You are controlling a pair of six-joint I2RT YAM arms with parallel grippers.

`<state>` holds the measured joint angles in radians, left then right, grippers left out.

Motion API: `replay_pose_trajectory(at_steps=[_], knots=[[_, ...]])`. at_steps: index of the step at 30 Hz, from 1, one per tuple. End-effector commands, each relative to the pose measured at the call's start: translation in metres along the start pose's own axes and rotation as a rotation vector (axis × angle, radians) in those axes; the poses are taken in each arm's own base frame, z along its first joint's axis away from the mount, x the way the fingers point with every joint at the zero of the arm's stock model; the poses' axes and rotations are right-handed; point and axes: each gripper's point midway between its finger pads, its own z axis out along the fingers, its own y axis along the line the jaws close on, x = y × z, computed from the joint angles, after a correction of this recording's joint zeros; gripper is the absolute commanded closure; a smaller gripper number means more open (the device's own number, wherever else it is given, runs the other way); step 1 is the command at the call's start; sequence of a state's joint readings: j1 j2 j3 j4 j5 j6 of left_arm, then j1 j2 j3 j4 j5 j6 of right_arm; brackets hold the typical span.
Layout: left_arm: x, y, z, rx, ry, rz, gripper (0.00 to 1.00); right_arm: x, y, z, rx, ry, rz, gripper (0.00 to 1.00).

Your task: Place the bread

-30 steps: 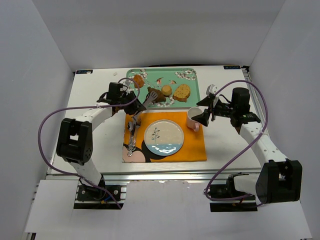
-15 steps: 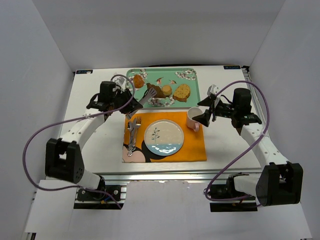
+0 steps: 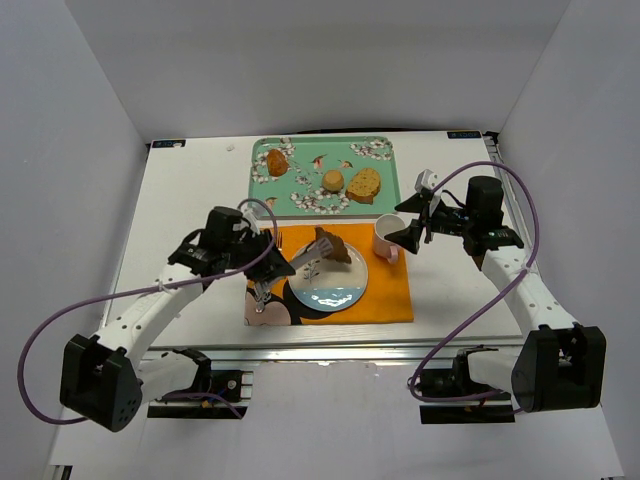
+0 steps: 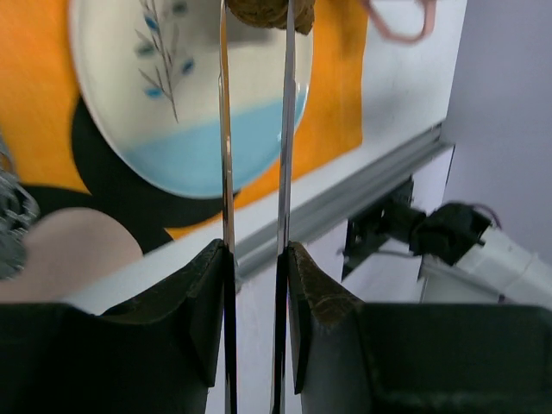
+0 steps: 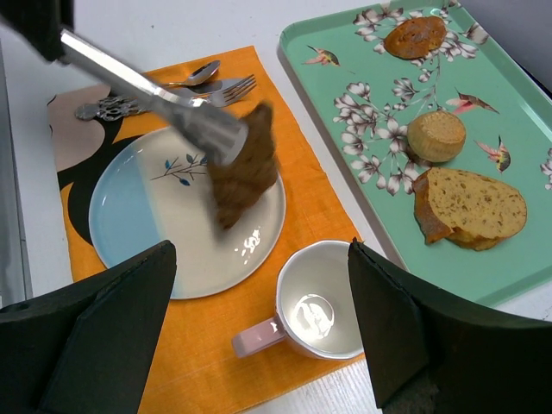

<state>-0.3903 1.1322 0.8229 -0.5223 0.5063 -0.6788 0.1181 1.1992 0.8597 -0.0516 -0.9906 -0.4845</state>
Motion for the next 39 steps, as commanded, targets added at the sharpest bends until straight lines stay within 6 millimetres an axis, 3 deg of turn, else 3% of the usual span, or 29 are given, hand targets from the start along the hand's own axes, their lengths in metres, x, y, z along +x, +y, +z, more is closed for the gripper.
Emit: replay_pose_trajectory(at_steps=[1, 4, 10, 13, 26, 39], knots=[[0.019, -0.011, 0.0, 0.023, 0.027, -0.004, 1.0, -0.002, 0.002, -0.001, -0.016, -0.014, -0.017, 0.15], [0.025, -0.006, 0.002, -0.006, 0.04, 0.003, 0.96, -0.002, 0.003, -0.001, -0.015, -0.013, -0.016, 0.15], [0.025, 0.001, 0.001, -0.044, 0.03, 0.023, 0.67, 0.0, 0.004, -0.002, -0.012, -0.007, -0.014, 0.15], [0.02, -0.005, -0.001, -0.032, 0.012, 0.026, 0.59, 0.002, 0.005, -0.002, -0.013, -0.005, -0.014, 0.15], [0.015, -0.02, -0.008, 0.018, -0.01, 0.029, 0.47, 0.002, 0.006, -0.002, -0.015, -0.009, -0.019, 0.15], [0.007, -0.018, -0.022, -0.046, -0.035, 0.067, 0.47, 0.003, 0.008, -0.003, -0.015, -0.007, -0.023, 0.15]])
